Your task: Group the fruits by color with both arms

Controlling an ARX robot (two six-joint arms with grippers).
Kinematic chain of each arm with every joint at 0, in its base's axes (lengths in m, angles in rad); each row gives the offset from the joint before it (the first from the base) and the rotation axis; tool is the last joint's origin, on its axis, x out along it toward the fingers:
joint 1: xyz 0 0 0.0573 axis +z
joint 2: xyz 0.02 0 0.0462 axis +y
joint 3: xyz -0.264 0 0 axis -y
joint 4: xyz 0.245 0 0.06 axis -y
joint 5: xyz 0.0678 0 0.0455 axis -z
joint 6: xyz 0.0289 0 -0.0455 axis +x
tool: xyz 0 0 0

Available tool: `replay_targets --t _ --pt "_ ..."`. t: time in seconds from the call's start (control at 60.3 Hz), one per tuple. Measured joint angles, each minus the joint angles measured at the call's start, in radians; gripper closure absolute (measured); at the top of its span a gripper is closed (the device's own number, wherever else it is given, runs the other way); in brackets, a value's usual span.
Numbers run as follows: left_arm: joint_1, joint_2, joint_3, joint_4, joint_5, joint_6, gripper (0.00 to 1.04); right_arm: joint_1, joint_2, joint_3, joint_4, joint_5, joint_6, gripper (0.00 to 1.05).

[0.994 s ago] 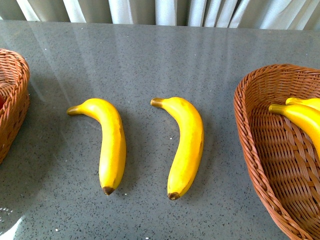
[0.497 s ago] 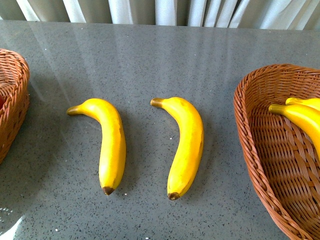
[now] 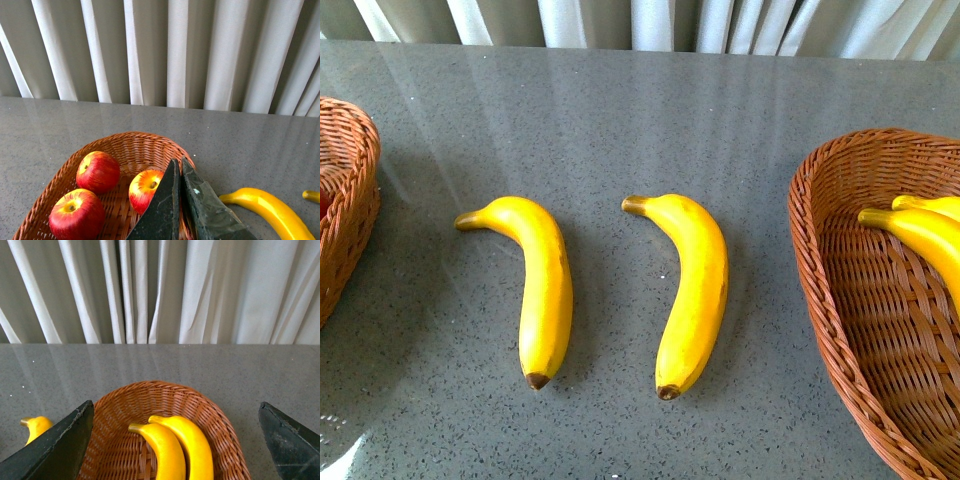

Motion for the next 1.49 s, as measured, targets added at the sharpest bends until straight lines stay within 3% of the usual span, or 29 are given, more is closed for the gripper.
replay_targets --t 0.099,0.663,1.11,1.177,1.243,1.492 --pt "0.0 0.0 0.0 0.0 0.0 -0.001 1.02 0.0 0.0 0.0 0.0 0.0 0.0 0.09" --pt "0.0 0.0 0.0 0.0 0.0 0.0 0.08 0.0 0.0 0.0 0.0 0.0 0.0 0.09" --pt "0.0 -0.001 0.0 0.0 0.0 0.0 0.09 0.0 0.002 0.001 -0.002 -0.004 0.0 0.09" --pt "0.0 0.0 0.0 0.0 0.0 0.0 0.09 -0.018 0.101 0.073 -0.181 -0.1 0.012 0.09" --pt "0.0 -0.001 0.0 0.0 0.0 0.0 0.09 -0.006 0.332 0.177 -0.31 -0.117 0.013 0.09" --pt "0.0 -0.001 0.0 0.0 0.0 0.0 0.09 0.108 0.844 0.358 0.025 -0.087 0.0 0.09"
